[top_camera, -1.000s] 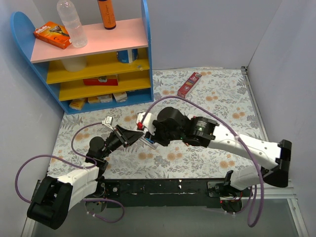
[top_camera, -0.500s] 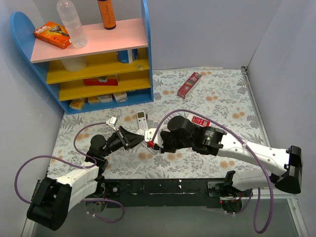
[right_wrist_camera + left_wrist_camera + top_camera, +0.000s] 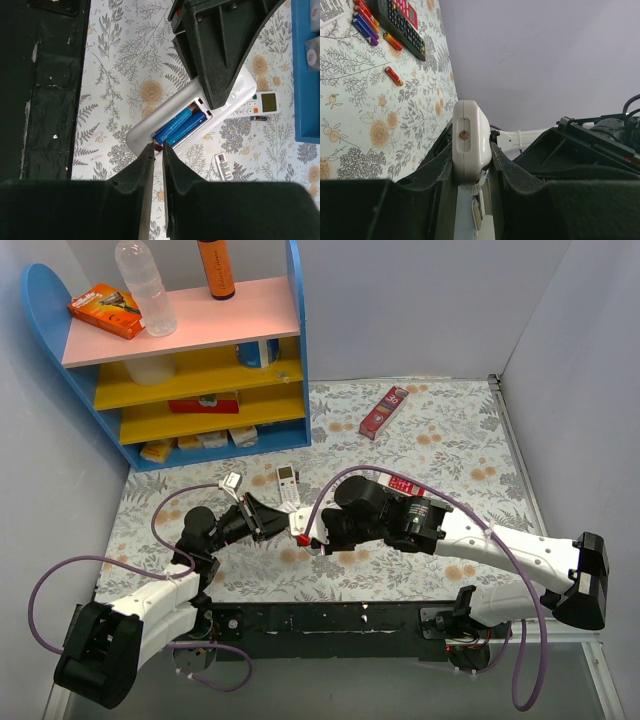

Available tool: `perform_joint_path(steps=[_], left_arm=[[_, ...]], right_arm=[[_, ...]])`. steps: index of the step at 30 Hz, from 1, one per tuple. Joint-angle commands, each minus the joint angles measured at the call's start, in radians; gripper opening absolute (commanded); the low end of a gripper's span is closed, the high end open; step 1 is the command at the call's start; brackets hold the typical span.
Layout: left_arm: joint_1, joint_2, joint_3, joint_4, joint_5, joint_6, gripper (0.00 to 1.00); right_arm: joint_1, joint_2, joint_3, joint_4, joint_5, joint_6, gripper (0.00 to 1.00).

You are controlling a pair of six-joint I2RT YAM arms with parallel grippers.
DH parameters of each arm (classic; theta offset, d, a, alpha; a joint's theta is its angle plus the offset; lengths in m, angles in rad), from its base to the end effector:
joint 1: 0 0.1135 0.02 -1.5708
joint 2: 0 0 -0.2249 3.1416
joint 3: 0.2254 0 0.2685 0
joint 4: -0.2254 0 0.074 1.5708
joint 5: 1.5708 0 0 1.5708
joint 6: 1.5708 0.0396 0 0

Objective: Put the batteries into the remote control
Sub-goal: Load the battery into the remote control.

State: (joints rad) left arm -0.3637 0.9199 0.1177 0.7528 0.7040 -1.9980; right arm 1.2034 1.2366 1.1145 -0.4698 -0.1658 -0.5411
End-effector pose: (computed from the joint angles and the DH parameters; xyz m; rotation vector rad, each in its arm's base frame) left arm 0.1898 -0.0997 0.1408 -1.0367 1.9873 -2.1581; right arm 0.1042 0.2890 0.2906 -1.7515 1.3435 0.5552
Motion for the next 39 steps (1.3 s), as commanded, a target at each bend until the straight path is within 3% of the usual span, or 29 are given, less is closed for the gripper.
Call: perform_joint_path(steps=[1,39], left_arm=[[-0.003,-0.019,0.043,-0.003,0.025,-0.071,0.00],[-0.003,-0.024,0.062,0.006,0.034,-0.085,0.00]], right_arm=[[-0.004,0.015,0.025,-0.010,0.003,-0.026,0.18],[-0.004,0.092,0.036,0.031,0.014,-0.002,0.13]])
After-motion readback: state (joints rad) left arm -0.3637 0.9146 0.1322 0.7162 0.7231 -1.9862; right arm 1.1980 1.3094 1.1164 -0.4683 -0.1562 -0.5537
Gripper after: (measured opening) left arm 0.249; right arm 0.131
